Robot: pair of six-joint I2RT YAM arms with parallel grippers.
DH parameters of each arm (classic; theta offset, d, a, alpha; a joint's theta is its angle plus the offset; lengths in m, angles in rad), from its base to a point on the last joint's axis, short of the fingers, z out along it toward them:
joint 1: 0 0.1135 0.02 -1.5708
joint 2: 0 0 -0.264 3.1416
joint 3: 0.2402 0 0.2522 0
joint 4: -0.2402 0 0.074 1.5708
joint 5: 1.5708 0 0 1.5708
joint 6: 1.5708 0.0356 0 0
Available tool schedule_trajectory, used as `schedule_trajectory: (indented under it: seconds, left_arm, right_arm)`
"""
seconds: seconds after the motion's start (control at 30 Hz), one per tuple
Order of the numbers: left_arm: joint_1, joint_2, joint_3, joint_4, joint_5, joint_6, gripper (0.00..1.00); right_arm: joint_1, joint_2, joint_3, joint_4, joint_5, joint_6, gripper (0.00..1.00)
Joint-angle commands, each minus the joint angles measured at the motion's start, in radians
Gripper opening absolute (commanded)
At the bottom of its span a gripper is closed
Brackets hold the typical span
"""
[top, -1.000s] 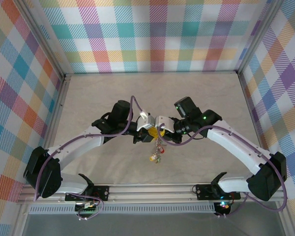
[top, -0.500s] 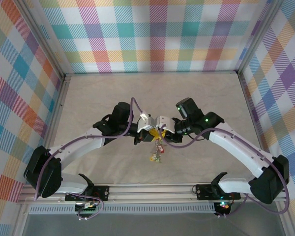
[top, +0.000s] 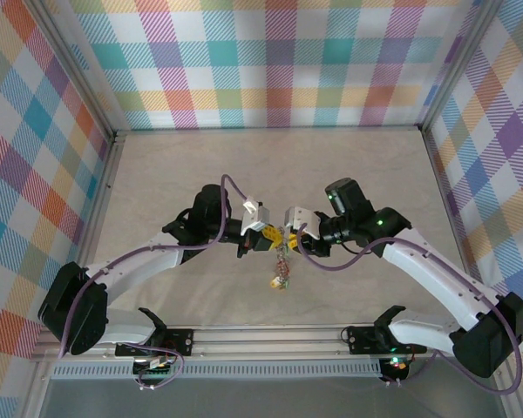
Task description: Put the keys on the keyring
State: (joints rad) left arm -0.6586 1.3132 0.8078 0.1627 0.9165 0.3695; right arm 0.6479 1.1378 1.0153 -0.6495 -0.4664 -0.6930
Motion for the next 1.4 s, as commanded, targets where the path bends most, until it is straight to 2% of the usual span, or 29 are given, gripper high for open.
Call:
schedule_trajectory:
  seconds: [0.0, 0.23, 0.4, 0.63, 0.73, 0.9, 0.97, 1.07, 1.2, 1.23, 1.37]
  left_arm:
    - [0.007, -0.044, -0.01, 0.091, 0.043, -0.022, 0.0]
    - [0.018, -0.073, -0.038, 0.145, 0.013, -0.052, 0.0]
    - [0.022, -0.082, -0.061, 0.222, -0.023, -0.102, 0.0]
    - [0.022, -0.046, -0.1, 0.403, -0.037, -0.235, 0.0]
    - [0.021, -0.037, -0.12, 0.469, -0.049, -0.278, 0.0]
    - [0.019, -0.035, -0.126, 0.466, -0.06, -0.279, 0.0]
    - [0.019, -0.039, -0.124, 0.438, -0.067, -0.262, 0.0]
    - [0.019, -0.059, -0.104, 0.298, -0.091, -0.185, 0.02]
    - [0.019, -0.074, -0.026, -0.021, -0.085, -0.012, 0.17]
    - [0.019, -0.075, -0.005, -0.091, -0.088, 0.032, 0.18]
    - [0.018, -0.057, 0.026, -0.184, -0.104, 0.088, 0.25]
  right_arm:
    - [-0.002, 0.027, 0.0, 0.025, -0.078, 0.025, 0.2]
    - [-0.002, 0.057, -0.004, 0.047, -0.115, 0.036, 0.12]
    - [-0.003, 0.055, -0.026, 0.081, -0.171, 0.073, 0.17]
    - [-0.002, 0.068, -0.06, 0.186, -0.215, 0.138, 0.16]
    - [-0.002, 0.081, -0.06, 0.209, -0.217, 0.145, 0.13]
    - [-0.002, 0.068, -0.085, 0.284, -0.188, 0.172, 0.04]
    - [-0.003, 0.066, -0.082, 0.28, -0.184, 0.171, 0.0]
    - [-0.002, 0.068, -0.061, 0.213, -0.152, 0.133, 0.0]
    - [-0.002, 0.077, -0.009, 0.08, -0.073, 0.064, 0.0]
    - [-0.001, 0.084, 0.009, 0.04, -0.053, 0.045, 0.0]
    - [0.039, 0.131, 0.081, -0.088, 0.074, -0.05, 0.0]
